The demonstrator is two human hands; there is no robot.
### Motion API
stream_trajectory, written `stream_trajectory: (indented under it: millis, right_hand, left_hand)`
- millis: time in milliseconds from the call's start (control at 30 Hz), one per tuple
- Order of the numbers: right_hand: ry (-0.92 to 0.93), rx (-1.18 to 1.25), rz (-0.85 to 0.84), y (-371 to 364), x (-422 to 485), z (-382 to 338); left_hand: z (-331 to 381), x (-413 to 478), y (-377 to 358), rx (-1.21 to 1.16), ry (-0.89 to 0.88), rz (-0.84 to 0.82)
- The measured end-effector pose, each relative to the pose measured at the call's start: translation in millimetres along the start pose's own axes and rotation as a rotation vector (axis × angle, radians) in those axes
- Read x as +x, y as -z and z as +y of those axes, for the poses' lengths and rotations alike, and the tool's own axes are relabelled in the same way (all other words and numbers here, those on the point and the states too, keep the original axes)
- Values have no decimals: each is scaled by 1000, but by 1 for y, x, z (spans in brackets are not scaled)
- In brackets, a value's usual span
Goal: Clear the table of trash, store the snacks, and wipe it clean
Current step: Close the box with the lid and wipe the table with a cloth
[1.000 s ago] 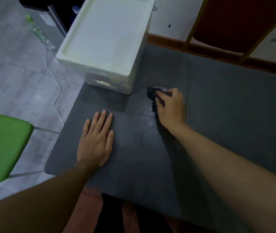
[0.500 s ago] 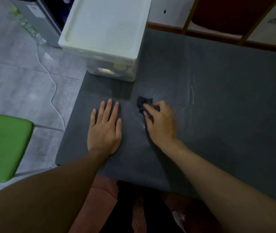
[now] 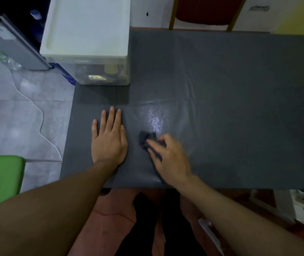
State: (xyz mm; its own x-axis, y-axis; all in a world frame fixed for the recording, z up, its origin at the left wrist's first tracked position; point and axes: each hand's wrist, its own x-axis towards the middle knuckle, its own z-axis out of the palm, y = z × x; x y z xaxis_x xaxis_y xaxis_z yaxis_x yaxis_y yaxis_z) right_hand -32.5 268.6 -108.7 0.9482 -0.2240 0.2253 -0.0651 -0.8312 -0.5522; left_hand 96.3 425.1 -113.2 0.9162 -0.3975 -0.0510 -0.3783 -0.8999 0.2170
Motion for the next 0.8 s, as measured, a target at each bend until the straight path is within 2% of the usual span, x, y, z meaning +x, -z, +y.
stream_trajectory:
  millis: [100, 167, 233, 300, 367, 433, 533, 600, 633, 733, 800]
  right_hand:
    - [179, -3, -106, 14, -32, 3]
    - [194, -80, -73, 21, -24, 24]
    - [30, -158, 70, 30, -4, 49]
    - [-255, -166, 207, 37, 9, 64]
    - [-358, -139, 262, 35, 4, 57]
    - [-247, -104, 190, 28, -14, 41]
    - [21, -52, 18, 33, -35, 37]
    - [104, -124, 5, 45, -21, 60]
    - [71, -159, 59, 50, -10, 73]
    - [-280, -145, 265, 55, 22, 98]
    - [-308, -108, 259, 49, 25, 94]
  left_hand:
    - [2, 0, 0, 14, -8, -12]
    - [4, 2, 1, 18, -6, -8]
    - [6, 4, 4, 29, -16, 4]
    - [9, 10, 8, 37, -63, 19]
    - [17, 19, 10, 40, -136, 16]
    - [32, 31, 8, 26, -206, -8]
    - [56, 51, 3, -13, -282, -42]
    - [70, 65, 0, -14, -301, -48]
    - [76, 72, -1, -13, -294, -49]
    - [92, 94, -5, -10, -255, -56]
    - [103, 112, -8, -4, -236, -68]
